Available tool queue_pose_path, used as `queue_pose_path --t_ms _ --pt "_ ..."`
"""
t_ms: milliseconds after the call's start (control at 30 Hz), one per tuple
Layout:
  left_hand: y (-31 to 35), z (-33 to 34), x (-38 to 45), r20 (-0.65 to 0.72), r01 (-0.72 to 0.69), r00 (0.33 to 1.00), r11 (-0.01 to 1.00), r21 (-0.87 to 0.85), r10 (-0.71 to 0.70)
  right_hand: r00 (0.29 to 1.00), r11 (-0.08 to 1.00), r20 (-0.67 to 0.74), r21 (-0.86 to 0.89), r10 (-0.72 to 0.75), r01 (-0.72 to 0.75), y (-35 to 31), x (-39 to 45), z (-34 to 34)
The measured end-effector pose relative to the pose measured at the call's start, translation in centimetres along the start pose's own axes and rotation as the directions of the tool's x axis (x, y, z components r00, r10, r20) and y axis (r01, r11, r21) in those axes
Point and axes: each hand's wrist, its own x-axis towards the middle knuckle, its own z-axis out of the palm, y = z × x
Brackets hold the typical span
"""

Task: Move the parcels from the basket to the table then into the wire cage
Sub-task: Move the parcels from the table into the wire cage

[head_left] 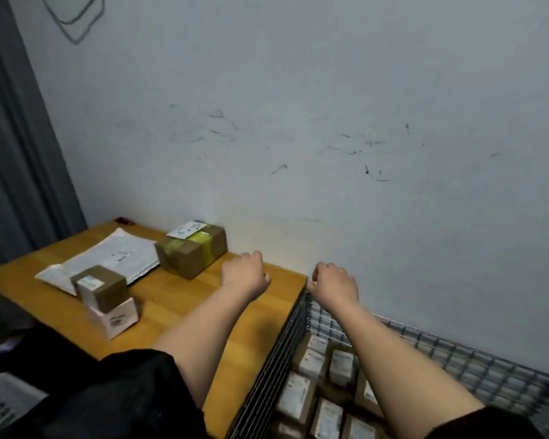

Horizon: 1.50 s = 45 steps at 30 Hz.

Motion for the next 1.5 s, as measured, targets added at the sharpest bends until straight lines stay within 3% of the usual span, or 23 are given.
queue_pose_path --t_ms 300,833,1133,1333,1500 --pt "-12.8 2.0 0.9 0.085 0.071 0.994 0.997 -0.012 -0.070 0.994 0.999 0.101 0.026 -0.033 0.031 -13.6 1.4 4.7" --pt "-22.6 5.9 6.9 0.139 0.237 0.963 0.971 -0.036 -0.230 0.968 0.989 0.208 0.083 -0.140 0.125 -21.6 11.8 9.6" --pt "-32.7 7.7 8.4 0.142 0.378 0.919 0.924 -0.052 -0.368 0.929 0.976 0.306 0.135 -0.207 0.173 -30.4 13.4 13.7" --pt "-42.8 10.1 10.2 0.240 0.429 0.881 0.902 -0.045 -0.407 0.874 0.962 0.426 0.231 -0.234 0.145 -39.9 13.0 18.4" --pt "-49.9 12.9 11.4 0.365 0.423 0.859 0.899 -0.114 -0.358 0.834 0.945 0.501 0.319 -0.232 0.072 -46.9 12.8 22.0"
